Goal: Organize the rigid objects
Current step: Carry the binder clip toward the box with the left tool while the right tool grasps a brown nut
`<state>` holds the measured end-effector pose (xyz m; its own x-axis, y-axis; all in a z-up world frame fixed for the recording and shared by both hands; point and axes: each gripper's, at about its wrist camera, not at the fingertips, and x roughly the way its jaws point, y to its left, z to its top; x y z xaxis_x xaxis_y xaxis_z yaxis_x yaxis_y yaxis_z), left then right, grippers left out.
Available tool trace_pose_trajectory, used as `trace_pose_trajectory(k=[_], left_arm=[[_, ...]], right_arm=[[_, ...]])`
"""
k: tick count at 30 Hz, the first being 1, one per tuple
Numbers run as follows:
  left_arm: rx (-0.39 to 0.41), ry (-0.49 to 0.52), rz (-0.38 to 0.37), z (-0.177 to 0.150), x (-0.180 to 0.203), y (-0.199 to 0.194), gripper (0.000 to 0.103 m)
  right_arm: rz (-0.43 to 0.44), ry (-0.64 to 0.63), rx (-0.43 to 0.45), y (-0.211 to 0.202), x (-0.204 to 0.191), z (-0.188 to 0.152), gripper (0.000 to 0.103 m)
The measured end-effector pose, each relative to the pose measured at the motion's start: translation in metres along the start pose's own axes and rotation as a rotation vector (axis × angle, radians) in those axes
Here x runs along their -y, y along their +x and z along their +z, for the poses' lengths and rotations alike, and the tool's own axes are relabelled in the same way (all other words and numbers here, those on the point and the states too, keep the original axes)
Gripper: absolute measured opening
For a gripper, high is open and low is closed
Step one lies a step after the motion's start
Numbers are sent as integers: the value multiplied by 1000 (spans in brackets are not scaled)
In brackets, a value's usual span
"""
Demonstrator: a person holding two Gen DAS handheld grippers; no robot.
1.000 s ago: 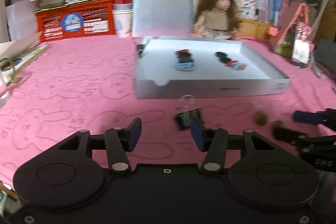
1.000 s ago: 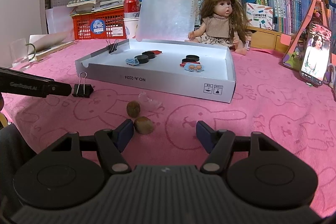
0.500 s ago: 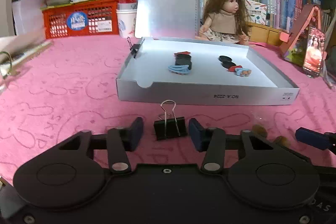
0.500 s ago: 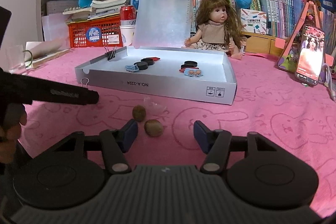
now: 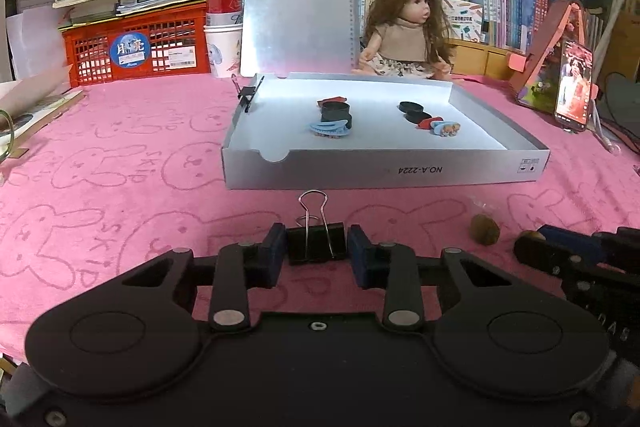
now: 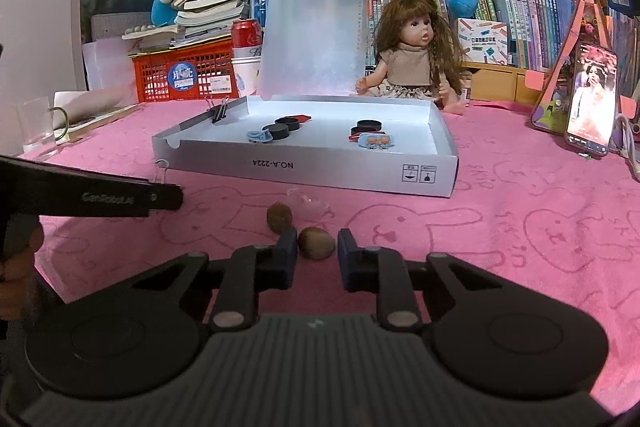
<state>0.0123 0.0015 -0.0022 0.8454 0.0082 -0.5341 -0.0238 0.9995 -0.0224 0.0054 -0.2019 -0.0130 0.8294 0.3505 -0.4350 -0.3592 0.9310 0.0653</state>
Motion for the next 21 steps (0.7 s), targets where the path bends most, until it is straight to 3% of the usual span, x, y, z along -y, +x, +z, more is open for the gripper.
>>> trace_pose_trajectory(k=[2,3,4,8,14,18,19,21], left_arm=[[3,-3,3,-1,-1,-1,33],[4,-4,4,-1,-1,-1,33],[3,-5,7,-1,-1,-1,34],[4,7,22,-1,4,3,43],[24,28,48,-4,9,6,46],[36,34,46,-5,9,7,46],[38,34,45,-6,8,7,46],[40,32,40,-6,8,6,39]], right_arm=[[-6,14,1,0,2,0,40],[-10,22,2,0,4,0,50],[-11,27,4,0,4,0,54],[-36,28,13,0,4,-2,54],[-144,-25,48,8,-3,-8,59],[-138,-6,56,9,-1,-9,58],[-138,-5,56,8,-1,-10,49],[-124,2,54,7,-1,-9,39]])
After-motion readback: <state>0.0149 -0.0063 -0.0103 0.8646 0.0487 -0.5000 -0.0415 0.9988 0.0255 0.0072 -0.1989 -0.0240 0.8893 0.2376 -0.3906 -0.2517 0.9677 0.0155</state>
